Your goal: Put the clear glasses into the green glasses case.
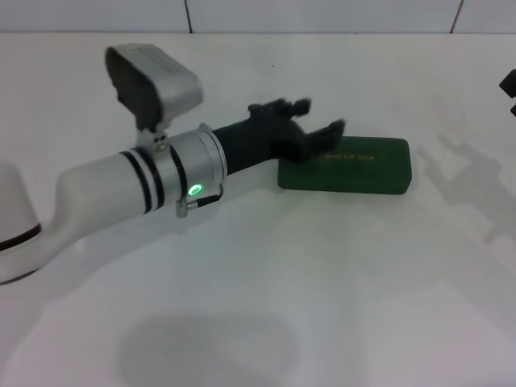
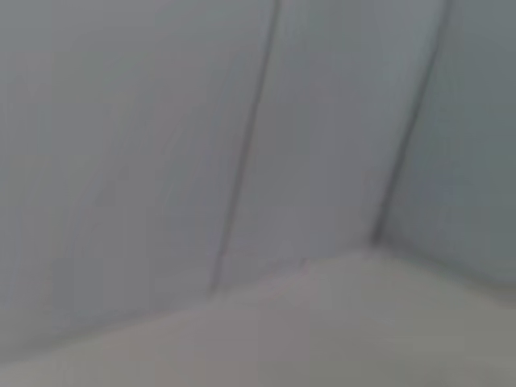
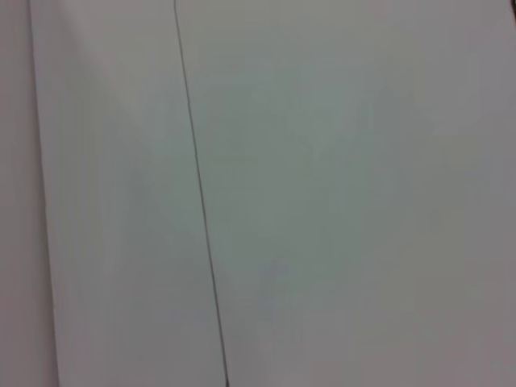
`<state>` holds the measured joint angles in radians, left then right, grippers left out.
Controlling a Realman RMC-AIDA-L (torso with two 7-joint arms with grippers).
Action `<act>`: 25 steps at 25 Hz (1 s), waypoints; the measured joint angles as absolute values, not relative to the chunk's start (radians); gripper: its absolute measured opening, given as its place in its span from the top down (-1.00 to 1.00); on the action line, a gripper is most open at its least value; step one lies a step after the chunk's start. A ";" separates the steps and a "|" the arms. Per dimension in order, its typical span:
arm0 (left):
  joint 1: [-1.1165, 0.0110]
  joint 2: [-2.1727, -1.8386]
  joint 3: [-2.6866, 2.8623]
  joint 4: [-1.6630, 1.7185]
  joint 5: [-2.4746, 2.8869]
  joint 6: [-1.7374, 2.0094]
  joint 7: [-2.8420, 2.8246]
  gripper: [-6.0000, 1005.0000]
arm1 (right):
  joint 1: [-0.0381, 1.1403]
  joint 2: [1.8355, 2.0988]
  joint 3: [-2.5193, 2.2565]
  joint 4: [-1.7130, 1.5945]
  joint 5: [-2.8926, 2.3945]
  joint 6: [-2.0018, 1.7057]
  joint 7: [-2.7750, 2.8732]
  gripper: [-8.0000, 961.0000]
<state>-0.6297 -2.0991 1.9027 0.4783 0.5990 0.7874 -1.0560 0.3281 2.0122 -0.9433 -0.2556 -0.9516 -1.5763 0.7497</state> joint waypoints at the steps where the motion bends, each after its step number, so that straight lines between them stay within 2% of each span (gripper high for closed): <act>1: -0.616 -2.097 1.893 0.477 0.569 0.854 -1.022 -0.36 | 0.328 2.011 -0.944 -0.259 -0.952 -1.577 0.751 0.16; 9: -0.505 -2.076 1.802 0.442 0.547 1.246 -0.886 -0.38 | 0.340 1.996 -0.972 -0.336 -1.060 -1.569 0.818 0.16; 13: -0.471 -2.024 1.792 0.430 0.626 1.346 -0.888 -0.39 | 0.386 1.957 -0.973 -0.450 -1.327 -1.611 1.019 0.15; 14: -0.471 -2.024 1.792 0.430 0.626 1.346 -0.888 -0.39 | 0.412 1.944 -0.972 -0.467 -1.398 -1.637 1.074 0.15; 15: -0.450 -1.996 1.780 0.409 0.667 1.411 -0.894 -0.39 | 0.431 1.936 -0.973 -0.469 -1.439 -1.660 1.097 0.15; 17: -0.442 -1.984 1.776 0.394 0.691 1.436 -0.887 -0.40 | 0.461 1.923 -0.972 -0.473 -1.500 -1.716 1.115 0.15; 18: -0.438 -1.980 1.775 0.390 0.710 1.443 -0.881 -0.40 | 0.464 1.923 -0.972 -0.481 -1.512 -1.736 1.113 0.15; 20: -0.426 -1.976 1.775 0.387 0.752 1.450 -0.863 -0.40 | 0.464 1.932 -0.970 -0.507 -1.538 -1.769 1.104 0.01; 25: -0.384 -1.983 1.775 0.385 0.776 1.465 -0.776 -0.74 | 0.464 1.957 -0.973 -0.533 -1.569 -1.760 1.060 -0.37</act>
